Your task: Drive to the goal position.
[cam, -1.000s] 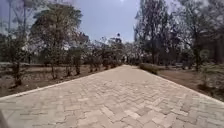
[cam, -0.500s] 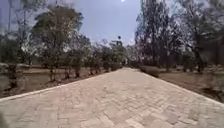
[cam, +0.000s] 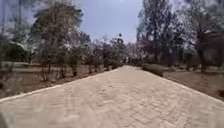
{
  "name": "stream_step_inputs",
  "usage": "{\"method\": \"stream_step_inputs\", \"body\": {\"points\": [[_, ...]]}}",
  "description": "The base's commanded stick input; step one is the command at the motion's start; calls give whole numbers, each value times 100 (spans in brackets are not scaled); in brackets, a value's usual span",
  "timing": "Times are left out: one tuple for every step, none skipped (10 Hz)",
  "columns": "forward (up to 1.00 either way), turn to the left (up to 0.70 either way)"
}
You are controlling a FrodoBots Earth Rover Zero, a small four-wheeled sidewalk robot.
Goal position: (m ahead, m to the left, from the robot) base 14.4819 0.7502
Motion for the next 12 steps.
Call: {"method": "stream_step_inputs", "body": {"points": [[85,0],[85,0],[85,-13],[85,-11],[85,-10],[85,-8],[85,-7],[85,-5],[85,-4],[85,-2],[85,-1],[85,0]]}}
